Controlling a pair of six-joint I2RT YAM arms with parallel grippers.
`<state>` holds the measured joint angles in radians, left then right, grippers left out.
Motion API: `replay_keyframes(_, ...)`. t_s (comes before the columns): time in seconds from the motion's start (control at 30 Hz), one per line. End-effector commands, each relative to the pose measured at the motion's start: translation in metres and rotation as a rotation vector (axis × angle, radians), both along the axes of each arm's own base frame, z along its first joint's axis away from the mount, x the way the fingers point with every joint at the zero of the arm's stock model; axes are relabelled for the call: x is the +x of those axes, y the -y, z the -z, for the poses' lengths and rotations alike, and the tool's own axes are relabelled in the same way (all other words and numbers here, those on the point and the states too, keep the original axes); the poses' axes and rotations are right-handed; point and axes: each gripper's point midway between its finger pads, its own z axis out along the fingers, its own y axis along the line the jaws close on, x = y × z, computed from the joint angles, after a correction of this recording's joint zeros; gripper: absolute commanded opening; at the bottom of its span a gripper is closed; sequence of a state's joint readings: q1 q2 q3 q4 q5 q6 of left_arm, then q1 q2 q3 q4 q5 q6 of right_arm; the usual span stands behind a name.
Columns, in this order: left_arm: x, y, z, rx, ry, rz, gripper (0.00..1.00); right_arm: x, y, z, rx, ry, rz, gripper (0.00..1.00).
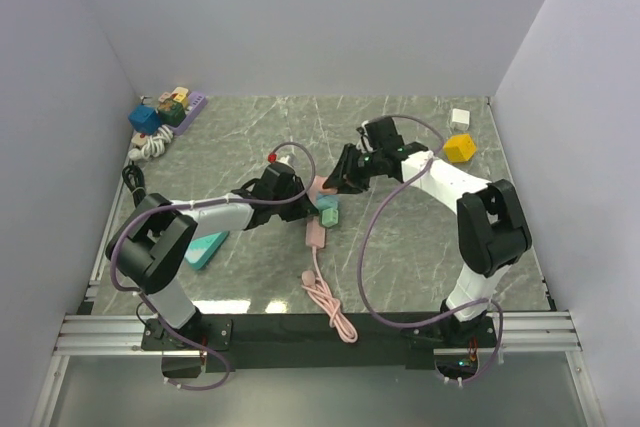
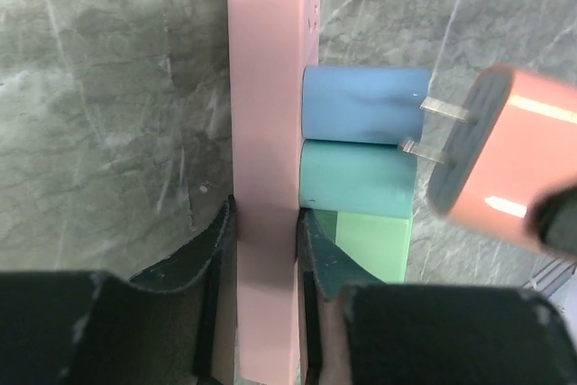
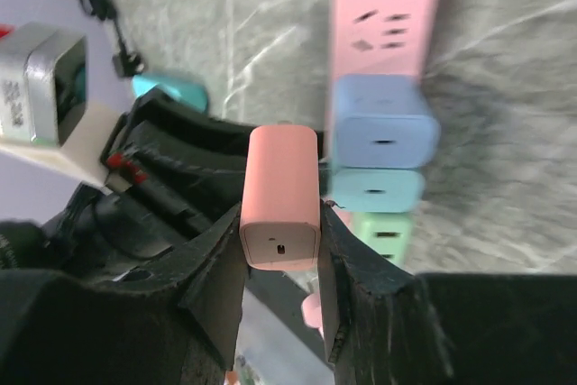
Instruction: Pull the plug off the socket
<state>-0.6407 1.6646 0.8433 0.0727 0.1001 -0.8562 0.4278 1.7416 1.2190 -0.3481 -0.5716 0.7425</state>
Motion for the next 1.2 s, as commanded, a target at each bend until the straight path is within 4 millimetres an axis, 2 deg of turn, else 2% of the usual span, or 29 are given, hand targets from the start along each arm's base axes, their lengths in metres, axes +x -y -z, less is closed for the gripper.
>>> replay_keyframes(0.0, 0.0, -0.018, 0.008, 0.1, -0.035, -0.042, 0.01, 0.047, 0.049, -0.02, -0.053, 0.098, 0.168, 0.0)
replay_keyframes(0.07, -0.001, -0.018, 0.004, 0.095, -0.031, -0.042, 0.01, 0.063, 0.086, -0.021, -0.088, 0.097, 0.265, 0.0)
replay_keyframes(0.1, -0.002, -0.017, 0.001, 0.085, -0.028, -0.04, 0.01, 0.078, 0.122, -0.02, -0.099, 0.093, 0.357, 0.0)
replay_keyframes(0.17, -0.005, -0.018, -0.002, 0.074, -0.027, -0.041, 0.01, 0.092, 0.156, -0.015, -0.107, 0.092, 0.461, 0.0)
replay_keyframes(0.2, -0.005, -0.018, -0.004, 0.067, -0.028, -0.041, 0.01, 0.102, 0.185, -0.012, -0.118, 0.083, 0.536, 0.0)
replay_keyframes(0.23, -0.007, -0.017, -0.004, 0.062, -0.032, -0.041, 0.01, 0.11, 0.2, -0.012, -0.132, 0.083, 0.574, 0.0)
replay_keyframes(0.33, -0.009, -0.016, -0.01, 0.041, -0.035, -0.042, 0.01, 0.129, 0.244, 0.017, -0.188, 0.011, 0.689, 0.0)
replay_keyframes(0.5, -0.01, -0.014, -0.019, 0.008, -0.033, -0.054, 0.01, 0.151, 0.284, 0.041, -0.241, -0.045, 0.811, 0.0)
replay_keyframes(0.57, -0.011, -0.013, -0.019, 0.0, -0.036, -0.052, 0.01, 0.16, 0.292, 0.05, -0.271, -0.078, 0.828, 0.03)
replay_keyframes(0.6, -0.011, -0.012, -0.019, -0.002, -0.04, -0.052, 0.01, 0.171, 0.296, 0.043, -0.281, -0.059, 0.841, 0.08)
replay_keyframes(0.63, -0.011, -0.012, -0.017, 0.001, -0.043, -0.051, 0.01, 0.17, 0.299, 0.055, -0.3, -0.098, 0.842, 0.15)
replay_keyframes(0.67, -0.012, -0.012, -0.014, 0.006, -0.053, -0.051, 0.01, 0.172, 0.303, 0.058, -0.32, -0.105, 0.852, 0.22)
replay_keyframes(0.7, -0.012, -0.012, -0.012, 0.007, -0.058, -0.051, 0.01, 0.178, 0.308, 0.053, -0.333, -0.094, 0.873, 0.36)
replay_keyframes(0.77, -0.012, -0.01, -0.013, -0.002, -0.06, -0.049, 0.01, 0.182, 0.312, 0.054, -0.338, -0.099, 0.881, 0.5)
replay_keyframes(0.8, -0.012, -0.01, -0.012, -0.003, -0.061, -0.05, 0.01, 0.187, 0.315, 0.045, -0.335, -0.081, 0.883, 0.63)
replay_keyframes(0.87, -0.011, -0.009, -0.013, -0.006, -0.058, -0.054, 0.0, 0.186, 0.316, 0.031, -0.334, -0.059, 0.882, 0.76)
replay_keyframes(0.9, -0.01, -0.009, -0.014, -0.006, -0.058, -0.054, 0.01, 0.185, 0.314, 0.027, -0.329, -0.047, 0.873, 0.78)
replay_keyframes(0.93, -0.01, -0.008, -0.014, -0.006, -0.058, -0.054, 0.01, 0.182, 0.313, 0.007, -0.312, -0.013, 0.872, 0.84)
replay_keyframes(1.0, -0.009, -0.008, -0.015, -0.005, -0.055, -0.056, 0.01, 0.176, 0.304, -0.016, -0.275, 0.033, 0.84, 0.85)
replay_keyframes(1.03, -0.007, -0.008, -0.017, -0.011, -0.048, -0.058, 0.01, 0.166, 0.296, -0.034, -0.246, 0.074, 0.821, 0.87)
replay_keyframes(1.07, -0.007, -0.007, -0.018, -0.014, -0.049, -0.061, 0.01, 0.158, 0.281, -0.042, -0.204, 0.079, 0.771, 0.88)
replay_keyframes(1.1, -0.007, -0.007, -0.018, -0.018, -0.048, -0.061, 0.01, 0.145, 0.271, -0.038, -0.211, 0.074, 0.722, 0.88)
replay_keyframes(1.13, -0.007, -0.006, -0.018, -0.021, -0.049, -0.06, 0.01, 0.131, 0.248, -0.055, -0.205, 0.11, 0.659, 0.88)
replay_keyframes(1.17, -0.006, -0.005, -0.015, -0.018, -0.055, -0.061, 0.01, 0.121, 0.236, -0.056, -0.213, 0.117, 0.617, 0.88)
